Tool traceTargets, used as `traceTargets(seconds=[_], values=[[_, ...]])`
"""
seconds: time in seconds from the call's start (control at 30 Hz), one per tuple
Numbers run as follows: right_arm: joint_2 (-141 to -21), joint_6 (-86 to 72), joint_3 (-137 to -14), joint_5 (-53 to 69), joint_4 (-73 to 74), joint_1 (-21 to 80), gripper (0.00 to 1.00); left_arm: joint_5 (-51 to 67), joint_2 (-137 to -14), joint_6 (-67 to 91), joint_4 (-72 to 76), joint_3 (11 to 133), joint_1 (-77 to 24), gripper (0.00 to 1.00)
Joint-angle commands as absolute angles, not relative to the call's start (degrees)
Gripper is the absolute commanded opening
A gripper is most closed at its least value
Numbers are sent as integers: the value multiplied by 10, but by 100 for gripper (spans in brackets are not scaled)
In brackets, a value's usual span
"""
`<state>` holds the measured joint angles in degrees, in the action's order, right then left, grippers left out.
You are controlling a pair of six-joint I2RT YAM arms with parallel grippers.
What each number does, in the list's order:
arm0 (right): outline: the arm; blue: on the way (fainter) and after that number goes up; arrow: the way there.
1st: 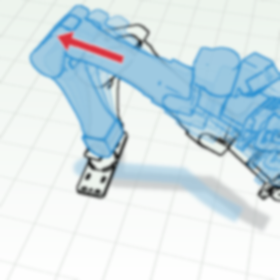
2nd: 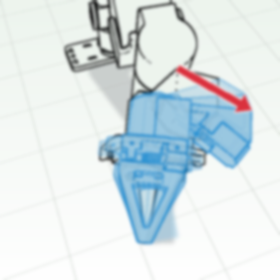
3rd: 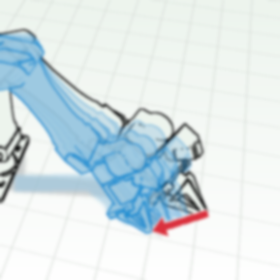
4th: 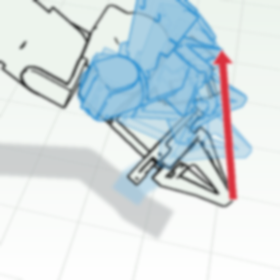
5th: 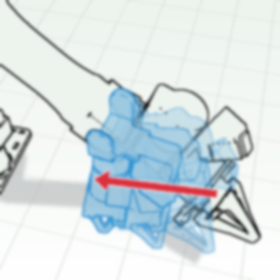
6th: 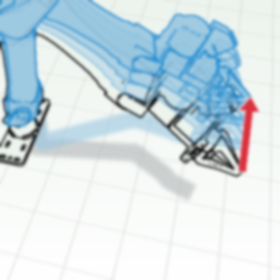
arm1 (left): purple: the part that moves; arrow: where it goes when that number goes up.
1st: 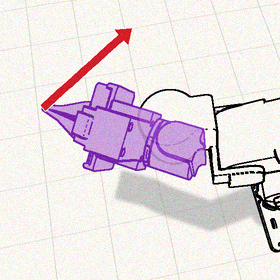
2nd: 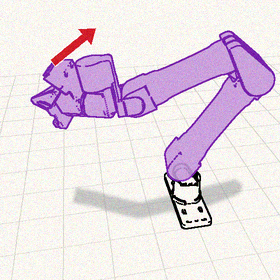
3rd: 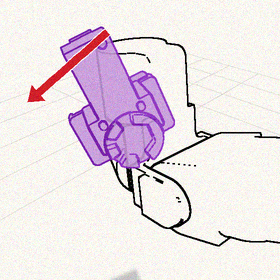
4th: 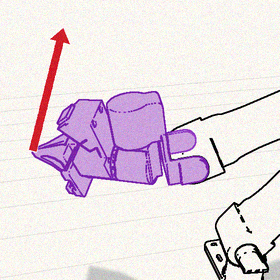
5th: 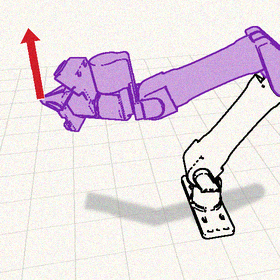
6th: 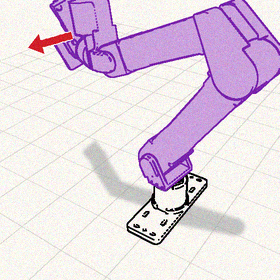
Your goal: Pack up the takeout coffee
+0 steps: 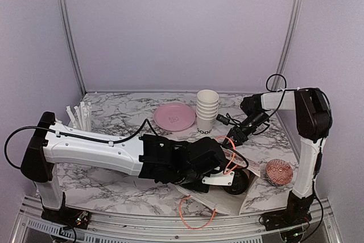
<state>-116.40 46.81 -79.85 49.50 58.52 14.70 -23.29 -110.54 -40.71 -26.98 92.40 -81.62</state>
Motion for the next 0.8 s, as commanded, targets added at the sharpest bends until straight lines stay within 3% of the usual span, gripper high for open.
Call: traceTargets(seconds=[0.0,0.77], values=[[-1171,478,-828,525,611,140,47,-221,-1068,-402,-248,912,-807,56],[-1245,512,-843,566,654,155,46,-231,-1070,-443,-173,871,-785,56]])
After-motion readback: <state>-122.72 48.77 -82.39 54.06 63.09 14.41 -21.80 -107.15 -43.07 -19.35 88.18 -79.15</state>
